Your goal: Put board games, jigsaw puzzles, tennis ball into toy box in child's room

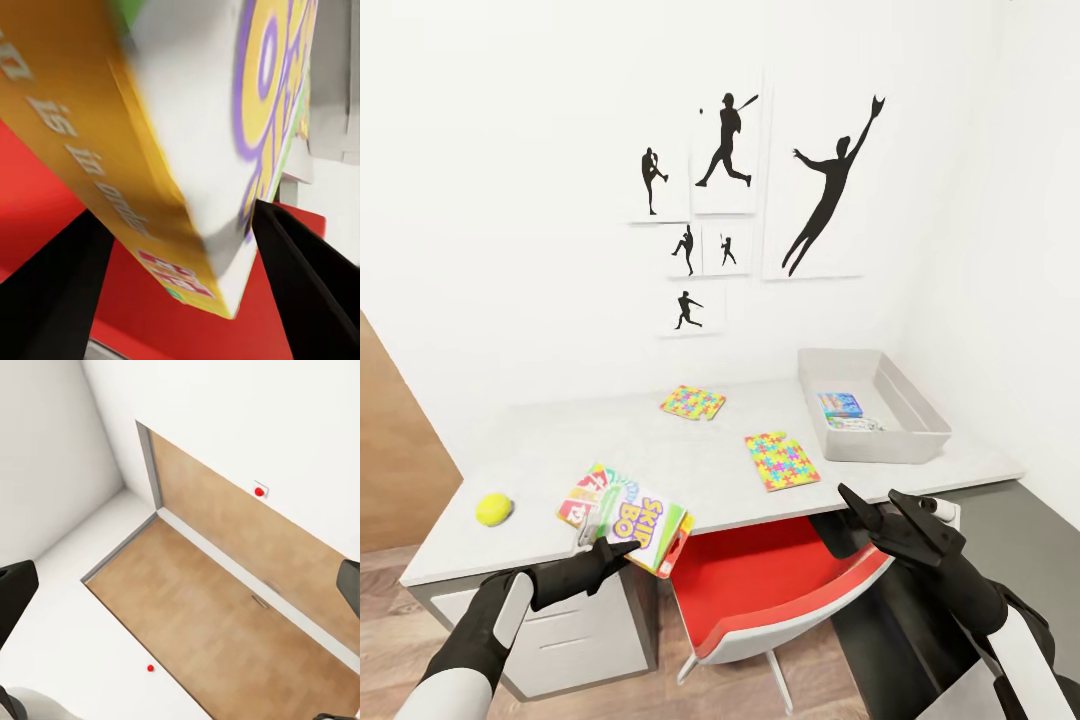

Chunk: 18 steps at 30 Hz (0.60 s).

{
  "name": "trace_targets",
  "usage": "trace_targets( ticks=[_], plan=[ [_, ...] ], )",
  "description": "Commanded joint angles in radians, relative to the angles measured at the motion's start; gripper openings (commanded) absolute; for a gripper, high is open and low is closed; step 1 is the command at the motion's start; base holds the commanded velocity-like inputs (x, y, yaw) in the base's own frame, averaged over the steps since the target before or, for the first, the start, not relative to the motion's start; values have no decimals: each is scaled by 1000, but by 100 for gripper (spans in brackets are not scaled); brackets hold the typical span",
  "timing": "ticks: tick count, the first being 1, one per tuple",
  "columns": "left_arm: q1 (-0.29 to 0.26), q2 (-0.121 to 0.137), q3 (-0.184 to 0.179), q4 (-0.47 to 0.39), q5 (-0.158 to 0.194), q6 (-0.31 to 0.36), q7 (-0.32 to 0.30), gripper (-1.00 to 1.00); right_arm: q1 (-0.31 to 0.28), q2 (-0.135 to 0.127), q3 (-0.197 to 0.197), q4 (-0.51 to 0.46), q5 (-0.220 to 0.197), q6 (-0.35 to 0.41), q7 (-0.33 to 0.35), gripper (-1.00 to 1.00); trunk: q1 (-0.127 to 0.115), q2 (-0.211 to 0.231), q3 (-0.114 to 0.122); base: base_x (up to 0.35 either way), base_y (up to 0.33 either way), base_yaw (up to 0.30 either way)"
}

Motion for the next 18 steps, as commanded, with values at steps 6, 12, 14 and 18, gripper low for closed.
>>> trace_targets(
  ticks=[6,12,14,18],
  plan=[
    [-1,0,2,0,-16,-1,-7,-100,-1,0,0,0,-4,6,0,100,-19,34,15,0,0,0],
    [-1,0,3,0,-15,0,-12,-100,-1,0,0,0,-4,6,-2,100,-42,76,33,0,0,0],
    [-1,1,3,0,-16,0,-13,-100,-1,0,0,0,-4,6,-3,100,-50,90,40,0,0,0],
    [-1,2,3,0,-16,3,-16,-100,-1,-1,0,0,-3,6,-3,100,-65,118,52,0,0,0]
  ],
)
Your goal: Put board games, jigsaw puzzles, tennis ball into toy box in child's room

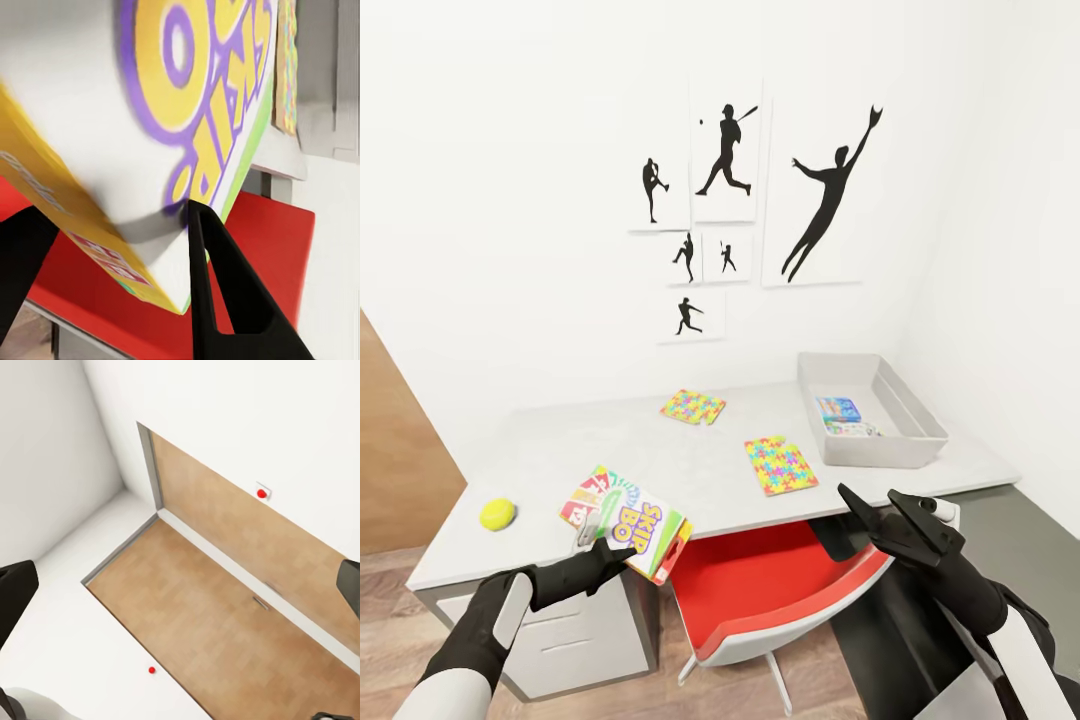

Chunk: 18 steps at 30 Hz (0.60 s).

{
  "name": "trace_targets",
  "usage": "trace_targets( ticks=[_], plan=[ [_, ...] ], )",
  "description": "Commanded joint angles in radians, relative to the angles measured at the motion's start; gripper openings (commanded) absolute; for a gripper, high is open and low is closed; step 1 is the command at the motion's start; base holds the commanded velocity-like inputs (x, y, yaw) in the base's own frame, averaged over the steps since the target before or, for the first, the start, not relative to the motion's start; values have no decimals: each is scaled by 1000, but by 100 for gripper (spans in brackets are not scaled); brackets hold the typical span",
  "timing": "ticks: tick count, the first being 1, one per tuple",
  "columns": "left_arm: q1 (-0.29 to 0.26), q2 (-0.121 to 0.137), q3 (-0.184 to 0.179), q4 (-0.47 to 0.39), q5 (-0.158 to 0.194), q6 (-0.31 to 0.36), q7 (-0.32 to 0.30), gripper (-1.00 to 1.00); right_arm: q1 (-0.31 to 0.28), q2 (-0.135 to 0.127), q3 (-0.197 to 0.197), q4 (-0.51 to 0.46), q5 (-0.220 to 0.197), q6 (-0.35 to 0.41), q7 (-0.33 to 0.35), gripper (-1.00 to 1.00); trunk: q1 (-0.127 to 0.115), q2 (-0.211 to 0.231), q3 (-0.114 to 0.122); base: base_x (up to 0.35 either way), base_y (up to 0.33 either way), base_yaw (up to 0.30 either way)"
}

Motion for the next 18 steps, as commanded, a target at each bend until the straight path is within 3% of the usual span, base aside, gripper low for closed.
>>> trace_targets(
  ticks=[1,11,18],
  plan=[
    [-1,1,2,0,-2,6,-6,-100,-1,-1,0,1,-4,6,0,100,-4,7,2,0,0,0],
    [-1,10,7,-3,-1,27,-12,-100,-1,-1,0,3,-5,6,0,100,-42,77,33,0,0,0],
    [-1,12,7,-15,1,61,-15,-100,-1,-2,-1,7,-5,6,1,100,-42,77,33,0,0,0]
  ],
)
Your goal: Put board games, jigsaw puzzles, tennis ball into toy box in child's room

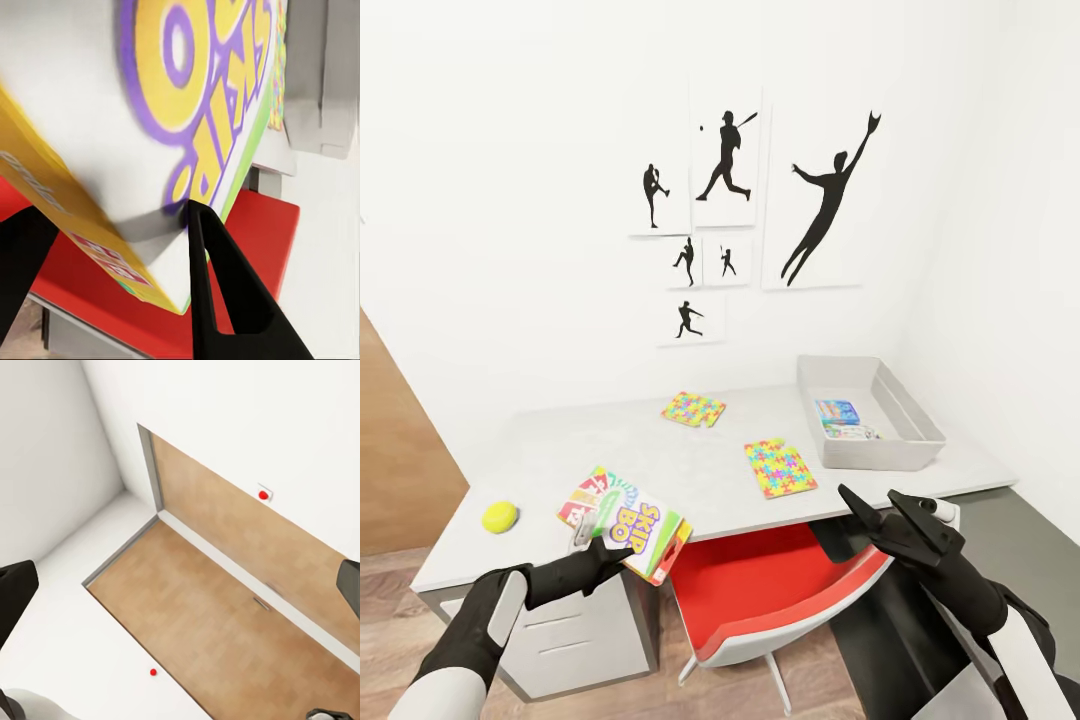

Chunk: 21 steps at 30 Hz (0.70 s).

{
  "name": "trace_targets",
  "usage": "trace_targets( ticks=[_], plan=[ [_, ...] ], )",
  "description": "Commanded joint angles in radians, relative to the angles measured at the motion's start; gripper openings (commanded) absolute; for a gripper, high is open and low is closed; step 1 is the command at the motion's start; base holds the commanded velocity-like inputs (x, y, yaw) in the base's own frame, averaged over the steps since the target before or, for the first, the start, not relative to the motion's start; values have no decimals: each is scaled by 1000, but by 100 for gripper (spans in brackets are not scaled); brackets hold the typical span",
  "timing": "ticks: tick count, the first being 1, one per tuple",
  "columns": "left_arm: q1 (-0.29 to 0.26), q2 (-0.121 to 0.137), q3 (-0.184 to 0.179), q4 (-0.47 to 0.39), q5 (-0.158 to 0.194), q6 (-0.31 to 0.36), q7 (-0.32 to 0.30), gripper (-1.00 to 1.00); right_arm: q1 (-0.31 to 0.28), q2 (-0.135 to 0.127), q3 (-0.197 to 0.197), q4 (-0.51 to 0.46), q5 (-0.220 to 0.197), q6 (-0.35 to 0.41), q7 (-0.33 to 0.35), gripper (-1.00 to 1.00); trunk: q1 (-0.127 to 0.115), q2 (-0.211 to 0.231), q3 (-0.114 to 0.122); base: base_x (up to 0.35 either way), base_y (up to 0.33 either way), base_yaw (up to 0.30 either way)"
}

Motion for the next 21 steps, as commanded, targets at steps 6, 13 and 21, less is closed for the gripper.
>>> trace_targets(
  ticks=[6,13,21],
  plan=[
    [-2,0,-2,-59,-2,96,-6,-100,-1,-1,0,8,-4,5,-2,100,-23,41,18,0,0,0],
    [-2,52,-7,-104,0,122,-72,-100,-1,-5,-18,31,-1,2,-50,100,-50,90,40,0,0,0],
    [-2,169,-47,-108,-5,122,-334,-100,-1,-5,-65,15,0,7,-296,100,-80,146,65,0,0,0]
  ],
)
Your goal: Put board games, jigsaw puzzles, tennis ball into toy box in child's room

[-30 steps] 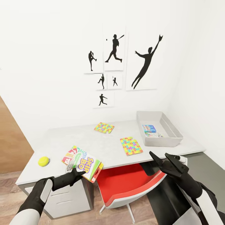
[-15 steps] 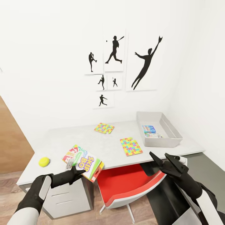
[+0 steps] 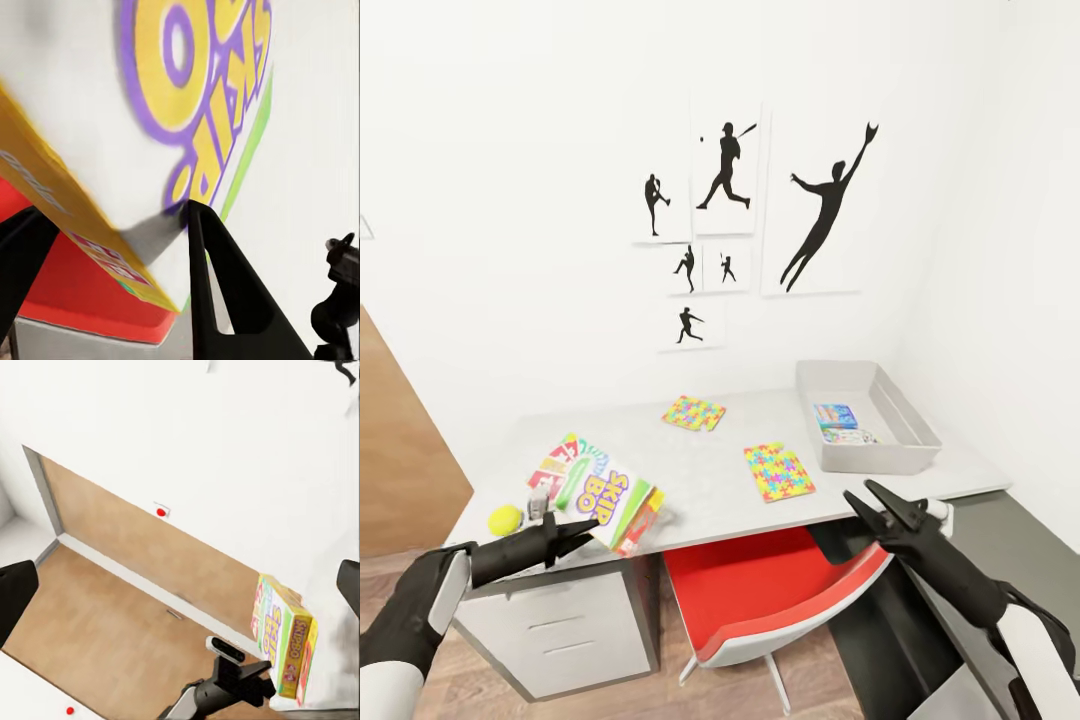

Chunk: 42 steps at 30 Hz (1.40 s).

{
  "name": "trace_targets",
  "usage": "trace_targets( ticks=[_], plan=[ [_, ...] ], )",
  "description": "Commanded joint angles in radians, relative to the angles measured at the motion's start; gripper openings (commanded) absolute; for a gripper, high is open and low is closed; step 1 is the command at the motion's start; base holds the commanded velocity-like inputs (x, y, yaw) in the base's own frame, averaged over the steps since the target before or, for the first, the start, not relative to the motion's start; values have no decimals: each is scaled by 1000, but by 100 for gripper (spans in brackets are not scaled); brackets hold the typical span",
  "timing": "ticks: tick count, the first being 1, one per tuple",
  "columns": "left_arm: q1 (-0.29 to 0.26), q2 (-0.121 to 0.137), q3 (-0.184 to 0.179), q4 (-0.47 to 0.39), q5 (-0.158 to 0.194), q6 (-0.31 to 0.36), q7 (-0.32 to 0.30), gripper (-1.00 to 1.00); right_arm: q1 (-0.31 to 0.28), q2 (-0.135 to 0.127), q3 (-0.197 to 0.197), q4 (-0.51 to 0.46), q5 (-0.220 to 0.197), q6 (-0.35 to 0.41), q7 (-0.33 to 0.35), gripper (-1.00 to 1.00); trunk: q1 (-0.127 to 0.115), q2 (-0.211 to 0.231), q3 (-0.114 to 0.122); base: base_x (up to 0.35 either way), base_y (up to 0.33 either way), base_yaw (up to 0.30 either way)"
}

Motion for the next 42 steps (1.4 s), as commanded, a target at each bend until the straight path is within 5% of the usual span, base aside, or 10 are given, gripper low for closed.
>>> trace_targets(
  ticks=[1,6,10,15,23,42],
  plan=[
    [0,20,-9,0,-6,4,-40,-100,-1,-2,-2,-2,-3,6,-14,100,-4,6,2,0,0,0],
    [0,67,-39,0,-9,3,-187,-100,-1,-6,-3,-3,-3,14,-34,100,-23,41,17,0,0,0],
    [0,75,-44,0,-10,3,-225,-100,-1,-5,-1,-3,-3,14,-30,100,-38,69,30,0,0,0],
    [0,77,-47,1,-11,2,-234,-100,-1,-1,-1,-3,-4,7,-20,100,-57,104,46,0,0,0],
    [0,75,-104,1,-12,0,-234,-100,-1,1,-26,-1,-7,7,-19,100,-88,160,71,0,0,0],
    [0,76,-109,2,-12,-2,-234,-100,-1,5,-29,-2,-4,6,-18,100,-161,293,130,0,0,0]
  ],
)
